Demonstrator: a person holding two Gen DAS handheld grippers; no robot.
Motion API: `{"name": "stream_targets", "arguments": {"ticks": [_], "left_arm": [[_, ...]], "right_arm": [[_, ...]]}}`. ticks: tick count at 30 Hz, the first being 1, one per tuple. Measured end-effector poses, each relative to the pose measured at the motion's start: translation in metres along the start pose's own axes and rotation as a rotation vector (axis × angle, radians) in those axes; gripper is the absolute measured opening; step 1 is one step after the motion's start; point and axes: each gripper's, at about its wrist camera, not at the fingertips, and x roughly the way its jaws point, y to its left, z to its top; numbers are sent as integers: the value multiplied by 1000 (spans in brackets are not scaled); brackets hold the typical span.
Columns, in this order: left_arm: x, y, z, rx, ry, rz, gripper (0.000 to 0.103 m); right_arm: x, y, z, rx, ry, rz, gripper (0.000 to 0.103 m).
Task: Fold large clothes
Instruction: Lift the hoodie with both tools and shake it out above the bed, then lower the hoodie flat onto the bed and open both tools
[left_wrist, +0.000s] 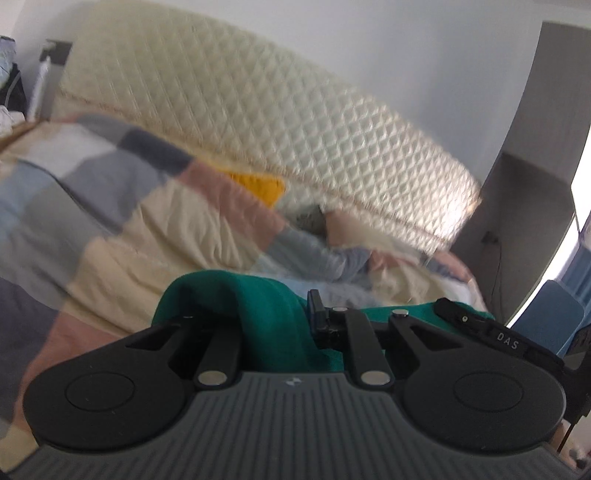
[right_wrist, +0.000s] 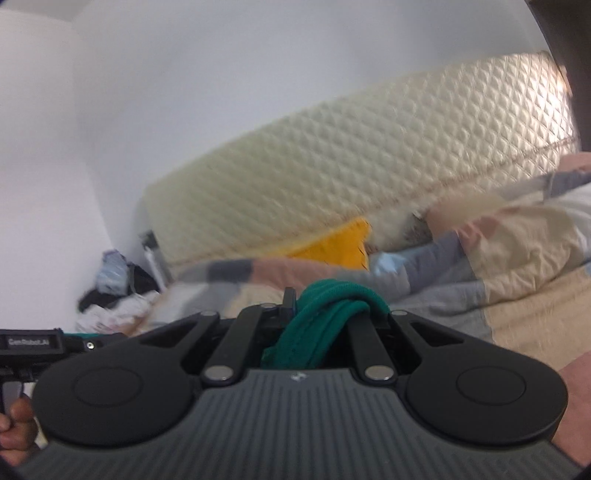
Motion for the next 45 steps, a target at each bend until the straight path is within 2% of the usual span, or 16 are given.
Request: {"name": "stream_targets", "arguments": {"ticks": [4, 6, 9, 12, 13, 15, 17, 19, 20, 24, 30, 33, 39, 45], "left_arm": [[71, 34, -38, 7, 68, 6, 17], [97, 46, -45, -6, 101, 19, 17], [119, 57, -48, -18, 145, 41, 18], [125, 61, -45, -29, 189, 49, 18], [119, 58, -43, -32, 195, 51, 19], [104, 54, -39, -56, 208, 50, 31], [91, 49, -35, -56, 215, 41, 59], [67, 39, -29, -27, 197, 47, 67], [58, 35, -28, -7, 184, 52, 68], [16, 17, -26, 26, 165, 79, 68], [-68, -28, -33, 33, 114, 94, 68], [-113, -58, -41, 69, 110, 108, 68], [-203, -103, -69, 92, 83, 126, 68], [-274, -127, -120, 98, 95, 153, 68]], "right_arm": [[34, -21, -57, -3, 57, -69, 11], [52, -34, -79, 20, 95, -91, 12], [68, -39, -92, 30, 143, -106, 12], [66, -35, -93, 28, 180, -103, 12], [63, -34, -92, 27, 182, -96, 12], [56, -30, -87, 19, 200, -92, 13], [49, -28, -83, 26, 213, -90, 22], [36, -23, -77, 30, 215, -71, 50], [29, -20, -75, 23, 218, -51, 53], [-5, -4, -66, -5, 218, -38, 54], [-82, 20, -50, 12, 198, 8, 54], [-124, 34, -42, 10, 194, 20, 54], [-206, 55, -31, 37, 185, 33, 54], [-274, 63, -45, 29, 196, 33, 54]]}}
